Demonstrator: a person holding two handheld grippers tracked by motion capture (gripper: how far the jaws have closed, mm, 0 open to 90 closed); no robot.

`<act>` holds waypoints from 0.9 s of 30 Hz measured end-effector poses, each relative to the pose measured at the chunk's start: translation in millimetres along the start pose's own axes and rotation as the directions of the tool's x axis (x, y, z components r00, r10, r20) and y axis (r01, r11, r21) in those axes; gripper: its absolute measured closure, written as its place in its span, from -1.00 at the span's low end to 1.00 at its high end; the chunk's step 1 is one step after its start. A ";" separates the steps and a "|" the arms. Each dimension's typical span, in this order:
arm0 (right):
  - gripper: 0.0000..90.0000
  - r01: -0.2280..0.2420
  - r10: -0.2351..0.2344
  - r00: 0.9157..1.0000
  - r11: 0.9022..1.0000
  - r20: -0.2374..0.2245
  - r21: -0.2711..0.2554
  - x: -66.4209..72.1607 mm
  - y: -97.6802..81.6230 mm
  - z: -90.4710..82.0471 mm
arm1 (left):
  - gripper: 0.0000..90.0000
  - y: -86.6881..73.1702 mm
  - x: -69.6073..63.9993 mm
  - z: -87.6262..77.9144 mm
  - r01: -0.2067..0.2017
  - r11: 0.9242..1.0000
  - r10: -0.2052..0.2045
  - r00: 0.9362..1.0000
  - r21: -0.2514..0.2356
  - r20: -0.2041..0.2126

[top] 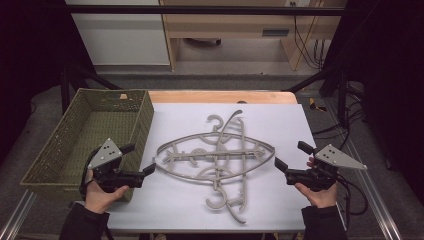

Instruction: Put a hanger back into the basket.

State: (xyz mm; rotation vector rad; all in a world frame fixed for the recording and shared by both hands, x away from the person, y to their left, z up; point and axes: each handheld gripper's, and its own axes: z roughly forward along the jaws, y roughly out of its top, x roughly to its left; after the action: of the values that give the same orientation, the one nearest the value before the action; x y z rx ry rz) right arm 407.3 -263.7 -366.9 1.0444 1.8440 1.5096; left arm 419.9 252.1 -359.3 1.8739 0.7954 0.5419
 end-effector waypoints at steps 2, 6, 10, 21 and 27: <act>-0.93 0.002 -0.002 1.000 1.000 -0.001 0.007 0.7 -0.9 1.8 | -0.89 0.6 -2.2 3.3 -0.006 1.000 0.006 1.000 0.009 0.006; -0.93 0.006 -0.006 1.000 1.000 -0.005 0.014 1.5 -1.5 3.6 | -0.88 0.8 -8.6 11.6 -0.028 0.999 0.027 0.999 0.043 0.030; -0.93 0.003 -0.003 1.000 1.000 -0.006 0.012 2.4 -1.2 3.5 | -0.86 -0.6 -17.2 22.7 -0.053 0.995 0.049 0.997 0.083 0.051; -0.93 0.005 -0.005 1.000 1.000 -0.007 0.016 3.0 -1.3 3.1 | -0.83 -7.2 -36.7 51.9 -0.118 0.976 0.094 0.986 0.183 0.135; -0.93 -0.003 0.003 1.000 1.000 -0.008 0.009 3.6 -1.1 2.7 | -0.79 -9.0 -44.8 69.8 -0.168 0.955 0.124 0.975 0.243 0.185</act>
State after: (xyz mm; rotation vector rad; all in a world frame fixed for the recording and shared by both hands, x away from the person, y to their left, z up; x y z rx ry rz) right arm 407.3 -259.4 -368.4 1.0474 1.8569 1.5107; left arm 433.4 179.0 -397.2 2.2001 0.6417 0.3778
